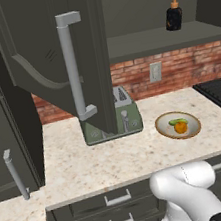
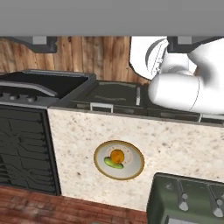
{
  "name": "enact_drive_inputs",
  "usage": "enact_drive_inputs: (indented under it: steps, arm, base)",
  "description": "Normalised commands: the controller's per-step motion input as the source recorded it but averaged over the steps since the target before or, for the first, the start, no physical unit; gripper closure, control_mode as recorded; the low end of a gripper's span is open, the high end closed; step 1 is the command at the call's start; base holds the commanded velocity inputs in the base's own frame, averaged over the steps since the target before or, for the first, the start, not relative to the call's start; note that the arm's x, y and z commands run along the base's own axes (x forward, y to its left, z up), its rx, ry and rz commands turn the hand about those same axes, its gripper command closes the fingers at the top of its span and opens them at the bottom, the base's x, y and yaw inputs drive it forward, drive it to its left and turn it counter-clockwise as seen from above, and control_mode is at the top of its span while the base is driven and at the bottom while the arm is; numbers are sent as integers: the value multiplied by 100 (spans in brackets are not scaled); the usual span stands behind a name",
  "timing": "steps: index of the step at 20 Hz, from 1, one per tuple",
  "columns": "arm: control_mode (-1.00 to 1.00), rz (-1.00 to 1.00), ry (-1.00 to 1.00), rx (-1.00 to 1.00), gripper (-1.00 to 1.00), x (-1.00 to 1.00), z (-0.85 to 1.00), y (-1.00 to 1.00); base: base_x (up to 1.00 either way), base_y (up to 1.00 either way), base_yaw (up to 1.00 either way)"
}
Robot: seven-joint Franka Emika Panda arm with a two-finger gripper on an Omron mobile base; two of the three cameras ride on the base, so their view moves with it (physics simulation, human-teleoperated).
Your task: Open the cabinet. Pick the mango and orange from the cabinet and place them into the bowl. Then close the cabinet.
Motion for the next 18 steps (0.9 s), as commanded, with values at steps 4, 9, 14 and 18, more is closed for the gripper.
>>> enact_drive_inputs:
  steps: [4, 9, 14, 18]
  arm:
    - [-100, 0, 0, 2, -100, -19, 15, -16]
    - [-100, 1, 0, 5, -100, -13, 0, -32]
    - [-100, 2, 0, 9, -100, -11, 0, -36]
    - [-100, 0, 0, 11, -100, -1, 0, -36]
  base:
    - [0, 0, 0]
    - [0, 0, 0]
    - [0, 0, 0]
    - [0, 0, 0]
